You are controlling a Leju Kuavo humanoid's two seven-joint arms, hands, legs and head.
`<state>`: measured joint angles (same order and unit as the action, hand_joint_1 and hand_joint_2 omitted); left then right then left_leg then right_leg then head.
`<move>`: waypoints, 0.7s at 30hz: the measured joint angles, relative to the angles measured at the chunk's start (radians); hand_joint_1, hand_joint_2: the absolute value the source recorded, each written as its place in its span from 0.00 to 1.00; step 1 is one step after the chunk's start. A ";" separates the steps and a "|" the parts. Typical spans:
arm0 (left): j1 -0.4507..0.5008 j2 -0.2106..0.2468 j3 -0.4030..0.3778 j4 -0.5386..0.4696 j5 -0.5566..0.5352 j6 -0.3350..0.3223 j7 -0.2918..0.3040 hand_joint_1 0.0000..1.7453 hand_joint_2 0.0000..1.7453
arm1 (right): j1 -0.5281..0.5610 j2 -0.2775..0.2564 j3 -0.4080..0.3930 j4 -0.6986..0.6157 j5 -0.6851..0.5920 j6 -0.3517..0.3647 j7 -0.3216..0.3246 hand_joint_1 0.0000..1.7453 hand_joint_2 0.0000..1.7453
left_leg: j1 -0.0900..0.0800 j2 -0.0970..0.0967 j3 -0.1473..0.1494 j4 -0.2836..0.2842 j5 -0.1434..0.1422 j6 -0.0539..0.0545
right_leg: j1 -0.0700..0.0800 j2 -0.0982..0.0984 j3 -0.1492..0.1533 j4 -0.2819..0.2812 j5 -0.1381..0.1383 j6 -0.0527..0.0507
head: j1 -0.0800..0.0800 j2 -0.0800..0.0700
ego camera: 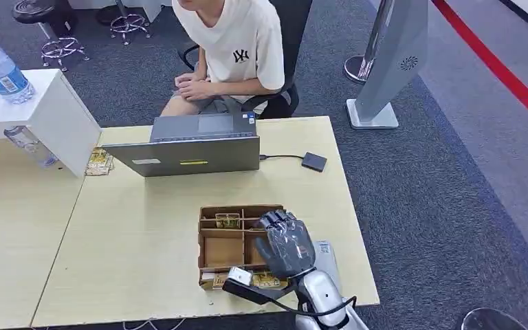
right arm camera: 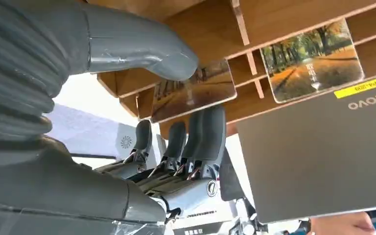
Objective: Pass the card to the sensor for recognition and then transmit it.
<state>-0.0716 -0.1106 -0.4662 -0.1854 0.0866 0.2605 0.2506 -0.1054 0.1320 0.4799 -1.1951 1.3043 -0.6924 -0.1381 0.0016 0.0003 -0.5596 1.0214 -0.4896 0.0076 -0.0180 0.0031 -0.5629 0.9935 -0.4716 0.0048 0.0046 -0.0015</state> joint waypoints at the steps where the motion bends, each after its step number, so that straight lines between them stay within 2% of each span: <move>1: 0.000 0.000 0.000 0.000 0.000 0.000 0.000 0.00 0.00 | 0.000 0.000 -0.001 0.003 0.000 0.000 0.002 0.69 1.00 | 0.000 0.000 0.000 0.000 0.000 0.000 | 0.000 0.000 0.000 0.000 0.000 0.000 | 0.000 0.000; 5: 0.000 0.000 0.000 0.000 0.000 -0.001 0.000 0.00 0.00 | -0.005 0.000 -0.001 0.013 0.003 0.000 0.004 0.69 1.00 | 0.000 0.000 0.000 0.000 0.000 0.000 | 0.000 0.000 0.000 0.000 0.000 0.000 | 0.000 0.000; 7: 0.000 0.000 0.000 0.000 0.000 -0.001 0.000 0.00 0.00 | -0.009 0.000 -0.002 0.017 0.003 0.000 0.004 0.85 1.00 | 0.000 0.000 0.000 0.000 0.000 0.000 | 0.000 0.000 0.000 0.000 0.000 0.000 | 0.000 0.000; 10: 0.000 0.000 0.000 0.000 0.000 -0.002 0.000 0.00 0.00 | -0.011 0.000 -0.002 0.021 0.004 0.000 0.004 1.00 1.00 | 0.000 0.000 0.000 0.000 0.000 0.000 | 0.000 0.000 0.000 0.000 0.000 0.000 | 0.000 0.000; 21: 0.000 0.000 0.000 0.000 0.002 -0.002 0.000 0.00 0.00 | -0.017 0.000 -0.005 0.022 0.002 -0.004 -0.002 1.00 1.00 | 0.000 0.000 0.000 0.000 0.000 0.000 | 0.000 0.000 0.000 0.000 0.000 0.000 | 0.000 0.000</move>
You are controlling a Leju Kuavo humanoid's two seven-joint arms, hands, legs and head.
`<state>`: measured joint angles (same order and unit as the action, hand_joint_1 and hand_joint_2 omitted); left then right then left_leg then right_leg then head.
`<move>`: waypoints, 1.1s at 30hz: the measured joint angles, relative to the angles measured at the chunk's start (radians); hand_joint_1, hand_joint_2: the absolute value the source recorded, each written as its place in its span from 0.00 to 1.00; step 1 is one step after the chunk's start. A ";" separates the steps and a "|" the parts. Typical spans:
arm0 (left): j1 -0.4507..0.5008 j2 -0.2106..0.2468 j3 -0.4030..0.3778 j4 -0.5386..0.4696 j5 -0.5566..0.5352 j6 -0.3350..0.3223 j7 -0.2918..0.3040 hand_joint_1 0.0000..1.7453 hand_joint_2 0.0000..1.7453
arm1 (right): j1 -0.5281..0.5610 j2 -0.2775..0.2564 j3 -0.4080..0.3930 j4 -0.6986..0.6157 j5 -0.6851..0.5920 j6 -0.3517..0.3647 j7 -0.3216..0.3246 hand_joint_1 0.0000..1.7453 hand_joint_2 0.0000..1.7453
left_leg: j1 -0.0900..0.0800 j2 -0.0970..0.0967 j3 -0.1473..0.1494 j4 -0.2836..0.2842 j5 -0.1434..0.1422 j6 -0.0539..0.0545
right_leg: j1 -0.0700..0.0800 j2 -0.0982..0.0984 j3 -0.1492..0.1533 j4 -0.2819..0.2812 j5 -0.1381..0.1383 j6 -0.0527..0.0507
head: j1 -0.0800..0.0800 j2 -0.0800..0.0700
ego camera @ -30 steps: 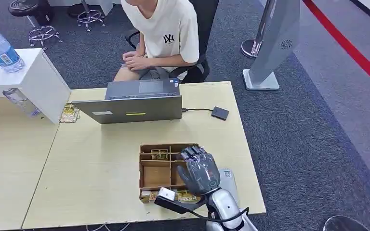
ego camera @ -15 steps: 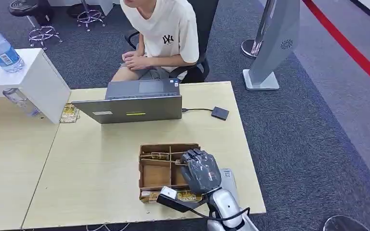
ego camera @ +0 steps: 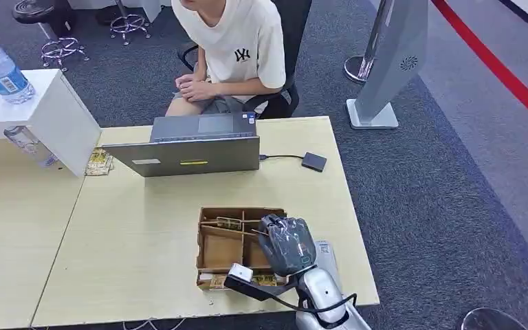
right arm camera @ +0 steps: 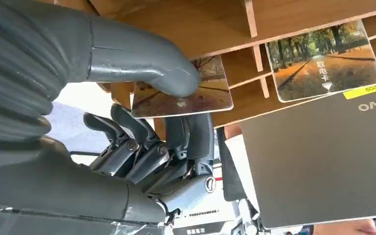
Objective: Pass the card to the sensor for recognition and then transmit it.
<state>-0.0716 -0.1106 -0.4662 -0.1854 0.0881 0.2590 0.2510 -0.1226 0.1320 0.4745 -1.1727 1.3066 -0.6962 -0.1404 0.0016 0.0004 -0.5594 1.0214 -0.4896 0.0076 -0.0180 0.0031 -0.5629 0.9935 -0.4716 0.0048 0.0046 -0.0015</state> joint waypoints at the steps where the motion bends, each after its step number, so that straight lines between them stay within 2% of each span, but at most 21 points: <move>1: 0.000 0.000 0.000 0.000 0.000 0.000 0.000 0.00 0.00 | 0.001 0.000 -0.003 -0.002 0.000 0.000 -0.007 1.00 1.00 | 0.000 0.000 0.000 0.000 0.000 0.000 | 0.000 0.000 0.000 0.000 0.000 0.000 | 0.000 0.000; 4: 0.000 0.000 0.000 0.000 0.002 0.000 0.000 0.00 0.00 | 0.018 0.004 -0.021 -0.047 -0.054 0.000 -0.063 1.00 1.00 | 0.000 0.000 0.000 0.000 0.000 0.000 | 0.000 0.000 0.000 0.000 0.000 0.000 | 0.000 0.000; 6: 0.001 0.000 0.000 0.000 0.003 0.002 0.000 0.00 0.00 | 0.032 0.011 -0.032 -0.108 -0.152 0.000 -0.108 1.00 1.00 | 0.000 0.000 0.000 0.000 0.000 0.000 | 0.000 0.000 0.000 0.000 0.000 0.000 | 0.000 0.000; 11: 0.001 -0.001 0.000 0.000 0.010 0.005 -0.009 0.00 0.00 | 0.060 0.011 -0.033 -0.292 -0.416 0.007 -0.147 1.00 1.00 | 0.000 0.000 0.000 0.000 0.000 0.000 | 0.000 0.000 0.000 0.000 0.000 0.000 | 0.000 0.000; 16: 0.002 -0.002 0.003 0.000 0.014 0.010 -0.014 0.00 0.00 | 0.092 0.011 -0.034 -0.465 -0.644 0.059 -0.210 1.00 1.00 | 0.000 0.000 0.000 0.000 0.000 0.000 | 0.000 0.000 0.000 0.000 0.000 0.000 | 0.000 0.000; 18: 0.002 -0.004 0.008 0.000 0.016 0.010 -0.020 0.00 0.00 | 0.100 0.011 -0.035 -0.515 -0.698 0.082 -0.228 1.00 1.00 | 0.000 0.000 0.000 0.000 0.000 0.000 | 0.000 0.000 0.000 0.000 0.000 0.000 | 0.000 0.000; 25: 0.002 -0.006 0.014 0.000 0.013 0.010 -0.023 0.00 0.00 | 0.111 0.011 -0.036 -0.587 -0.720 0.113 -0.248 1.00 1.00 | 0.000 0.000 0.000 0.000 0.000 0.000 | 0.000 0.000 0.000 0.000 0.000 0.000 | 0.000 0.000; 28: 0.001 -0.006 0.014 0.000 0.003 0.007 -0.025 0.00 0.00 | 0.103 0.011 -0.037 -0.588 -0.640 0.102 -0.246 1.00 1.00 | 0.000 0.000 0.000 0.000 0.000 0.000 | 0.000 0.000 0.000 0.000 0.000 0.000 | 0.000 0.000; 30: 0.001 -0.006 0.014 0.000 -0.011 0.002 -0.025 0.00 0.00 | 0.078 0.010 -0.037 -0.581 -0.537 0.077 -0.232 1.00 1.00 | 0.000 0.000 0.000 0.000 0.000 0.000 | 0.000 0.000 0.000 0.000 0.000 0.000 | 0.000 0.000; 33: 0.000 -0.005 0.014 0.000 -0.033 -0.009 -0.025 0.00 0.00 | 0.013 0.010 -0.037 -0.546 -0.423 0.058 -0.188 1.00 1.00 | 0.000 0.000 0.000 0.000 0.000 0.000 | 0.000 0.000 0.000 0.000 0.000 0.000 | 0.000 0.000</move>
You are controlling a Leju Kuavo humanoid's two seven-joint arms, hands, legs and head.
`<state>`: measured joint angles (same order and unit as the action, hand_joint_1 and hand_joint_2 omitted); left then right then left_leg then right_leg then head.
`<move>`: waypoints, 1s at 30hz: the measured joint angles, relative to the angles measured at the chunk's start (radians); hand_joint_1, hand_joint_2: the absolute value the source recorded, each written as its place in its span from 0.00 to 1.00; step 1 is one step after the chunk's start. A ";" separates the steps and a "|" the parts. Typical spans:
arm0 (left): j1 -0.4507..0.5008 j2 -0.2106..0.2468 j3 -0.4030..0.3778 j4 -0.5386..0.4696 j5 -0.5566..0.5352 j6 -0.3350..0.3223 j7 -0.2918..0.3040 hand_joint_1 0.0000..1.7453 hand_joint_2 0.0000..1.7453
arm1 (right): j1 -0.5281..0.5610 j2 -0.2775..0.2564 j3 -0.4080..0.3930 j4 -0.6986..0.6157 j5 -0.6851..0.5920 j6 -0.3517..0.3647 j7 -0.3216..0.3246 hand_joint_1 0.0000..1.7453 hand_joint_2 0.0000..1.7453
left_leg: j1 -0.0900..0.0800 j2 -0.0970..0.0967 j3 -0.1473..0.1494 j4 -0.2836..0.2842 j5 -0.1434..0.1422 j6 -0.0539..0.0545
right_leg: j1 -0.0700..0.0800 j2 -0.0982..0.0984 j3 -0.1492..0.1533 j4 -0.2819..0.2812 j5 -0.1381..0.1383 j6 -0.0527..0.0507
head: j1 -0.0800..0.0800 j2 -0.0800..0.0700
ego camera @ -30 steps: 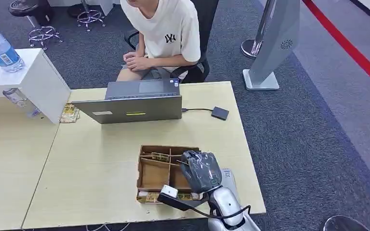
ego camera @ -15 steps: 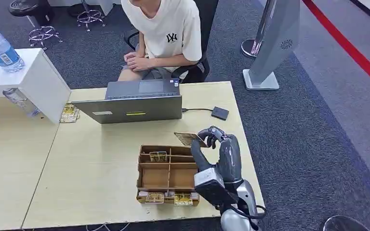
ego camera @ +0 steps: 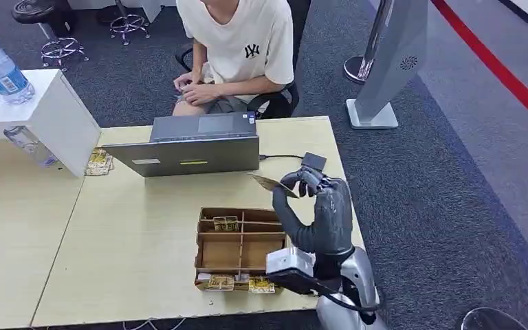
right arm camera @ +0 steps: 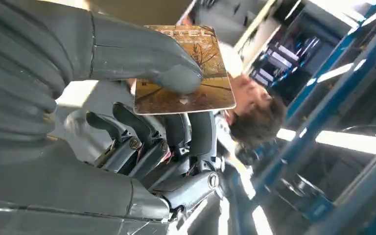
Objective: Pass the card to the sensor for recognition and then transmit it.
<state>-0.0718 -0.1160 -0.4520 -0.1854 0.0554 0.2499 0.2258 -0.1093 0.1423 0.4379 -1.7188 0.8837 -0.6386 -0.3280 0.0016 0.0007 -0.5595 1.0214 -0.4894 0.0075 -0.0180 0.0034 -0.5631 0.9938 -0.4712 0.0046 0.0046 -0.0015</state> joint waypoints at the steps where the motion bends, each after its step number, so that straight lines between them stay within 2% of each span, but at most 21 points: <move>1: 0.000 0.000 0.000 0.000 -0.005 -0.002 0.000 0.00 0.00 | -0.020 0.000 0.000 0.015 0.026 -0.003 0.012 1.00 1.00 | 0.000 0.000 0.000 0.000 0.000 0.000 | 0.000 0.000 0.000 0.000 0.000 0.000 | 0.000 0.000; 14: -0.005 0.000 -0.045 0.000 -0.063 -0.039 0.005 0.00 0.00 | -0.331 0.006 0.002 0.331 0.347 -0.045 0.138 1.00 1.00 | 0.000 0.000 0.000 0.000 0.001 0.000 | 0.000 0.000 0.000 0.000 0.000 0.000 | 0.000 0.000; 23: -0.006 -0.001 -0.071 0.000 -0.079 -0.052 0.008 0.00 0.00 | -0.418 0.047 -0.021 0.472 0.482 -0.051 0.147 1.00 1.00 | 0.000 0.000 0.000 0.000 0.001 0.000 | 0.000 0.000 0.000 0.000 0.000 0.000 | 0.000 0.000; 30: -0.007 -0.003 -0.082 0.000 -0.082 -0.058 0.016 0.00 0.00 | -0.453 0.062 -0.034 0.527 0.528 -0.051 0.165 1.00 1.00 | 0.000 0.000 0.000 0.000 0.001 0.000 | 0.000 0.000 0.000 0.000 0.000 0.000 | 0.000 0.000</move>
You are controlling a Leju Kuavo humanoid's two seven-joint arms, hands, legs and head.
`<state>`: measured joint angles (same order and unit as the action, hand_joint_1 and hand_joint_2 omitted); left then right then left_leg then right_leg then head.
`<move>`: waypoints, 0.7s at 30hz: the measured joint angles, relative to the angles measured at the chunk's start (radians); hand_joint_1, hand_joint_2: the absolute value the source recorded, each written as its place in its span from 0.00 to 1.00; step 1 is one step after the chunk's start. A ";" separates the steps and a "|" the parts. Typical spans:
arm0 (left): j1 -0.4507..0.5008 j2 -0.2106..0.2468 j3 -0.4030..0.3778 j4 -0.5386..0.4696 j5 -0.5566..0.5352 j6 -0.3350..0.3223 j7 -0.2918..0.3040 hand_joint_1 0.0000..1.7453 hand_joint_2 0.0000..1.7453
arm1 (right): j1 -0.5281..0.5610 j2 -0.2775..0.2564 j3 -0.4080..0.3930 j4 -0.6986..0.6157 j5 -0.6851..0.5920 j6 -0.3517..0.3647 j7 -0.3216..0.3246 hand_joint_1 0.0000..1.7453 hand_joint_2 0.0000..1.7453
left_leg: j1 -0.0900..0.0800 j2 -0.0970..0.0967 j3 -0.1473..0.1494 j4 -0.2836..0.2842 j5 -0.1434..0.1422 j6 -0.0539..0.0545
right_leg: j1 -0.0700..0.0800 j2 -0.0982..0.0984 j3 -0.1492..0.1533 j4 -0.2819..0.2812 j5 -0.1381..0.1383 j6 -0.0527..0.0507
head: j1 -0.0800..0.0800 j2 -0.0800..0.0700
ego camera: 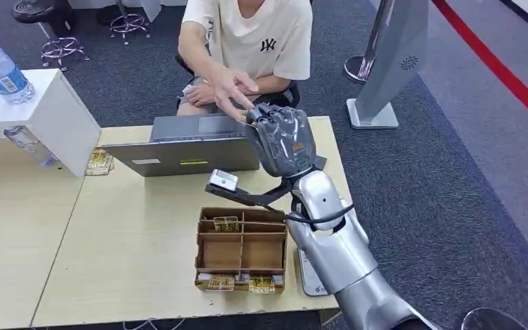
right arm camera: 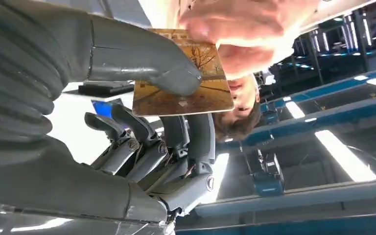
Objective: Pass the card to the sensor for recognition and then transmit it.
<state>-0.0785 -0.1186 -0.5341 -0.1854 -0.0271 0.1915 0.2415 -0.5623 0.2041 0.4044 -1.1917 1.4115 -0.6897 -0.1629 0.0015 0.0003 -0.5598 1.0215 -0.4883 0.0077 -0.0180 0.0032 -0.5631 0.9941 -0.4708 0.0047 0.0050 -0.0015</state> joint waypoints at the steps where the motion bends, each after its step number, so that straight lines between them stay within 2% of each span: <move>1: 0.000 0.000 0.000 0.000 0.000 0.000 0.000 0.00 0.00 | -0.002 0.002 0.000 0.004 0.001 0.000 0.002 1.00 1.00 | 0.000 0.000 0.000 0.000 0.000 0.000 | 0.000 0.000 0.000 0.000 0.000 0.000 | 0.000 0.000; 5: 0.000 -0.001 -0.002 0.000 0.000 -0.003 0.000 0.00 0.00 | -0.005 0.005 0.000 0.016 0.011 0.000 0.008 1.00 1.00 | 0.000 0.000 0.000 0.000 0.000 0.000 | 0.000 0.000 0.000 0.000 0.000 0.000 | 0.000 0.000; 6: 0.000 -0.001 -0.003 0.000 0.000 -0.003 0.000 0.00 0.00 | -0.005 0.006 0.000 0.016 0.012 0.000 0.010 0.75 1.00 | 0.000 0.000 0.000 0.000 0.000 0.000 | 0.000 0.000 0.000 0.000 0.000 0.000 | -0.001 0.000; 7: 0.000 -0.001 -0.003 0.000 0.000 -0.003 0.000 0.00 0.00 | -0.005 0.008 -0.001 0.016 0.013 0.000 0.011 0.75 1.00 | 0.000 0.000 0.000 0.000 0.000 0.000 | 0.000 0.000 0.000 0.000 0.000 0.000 | 0.000 0.000; 8: 0.000 -0.001 -0.005 0.000 0.000 -0.003 0.000 0.00 0.00 | -0.005 0.010 -0.002 0.016 0.013 0.000 0.013 0.00 1.00 | 0.000 0.000 0.000 0.000 0.000 0.000 | 0.000 0.000 0.000 0.000 0.000 0.000 | 0.000 0.000; 9: 0.000 -0.001 -0.007 0.000 0.000 -0.003 0.000 0.00 0.00 | -0.005 0.011 -0.002 0.015 0.013 0.000 0.014 0.00 0.00 | 0.000 0.000 0.000 0.000 0.000 0.000 | 0.000 0.000 0.000 0.000 0.000 0.000 | 0.000 0.000; 11: 0.000 -0.001 -0.008 0.000 0.001 -0.002 0.000 0.00 0.00 | -0.004 0.017 -0.009 0.009 0.005 0.000 0.013 0.00 0.00 | 0.000 0.000 0.000 0.000 0.000 0.000 | 0.000 0.000 0.000 0.000 0.000 0.000 | 0.000 0.000; 16: 0.000 -0.002 -0.008 0.000 0.006 0.000 0.000 0.00 0.00 | 0.014 0.037 -0.024 -0.002 -0.133 -0.001 -0.052 0.00 0.00 | 0.000 0.000 0.000 0.000 0.000 0.000 | 0.000 0.000 0.000 0.000 0.000 0.000 | 0.000 0.000; 21: 0.000 -0.002 -0.008 0.000 0.006 0.001 0.000 0.00 0.00 | 0.030 0.045 -0.025 -0.015 -0.159 -0.001 -0.064 0.00 0.00 | 0.000 0.000 0.000 0.000 0.000 0.000 | 0.000 0.000 0.000 0.000 0.000 0.000 | 0.000 0.000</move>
<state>-0.0781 -0.1205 -0.5421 -0.1850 -0.0206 0.1923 0.2419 -0.5322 0.2487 0.3796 -1.2062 1.2520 -0.6909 -0.2266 0.0016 0.0004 -0.5598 1.0214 -0.4884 0.0077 -0.0179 0.0033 -0.5635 0.9941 -0.4709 0.0047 0.0046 -0.0015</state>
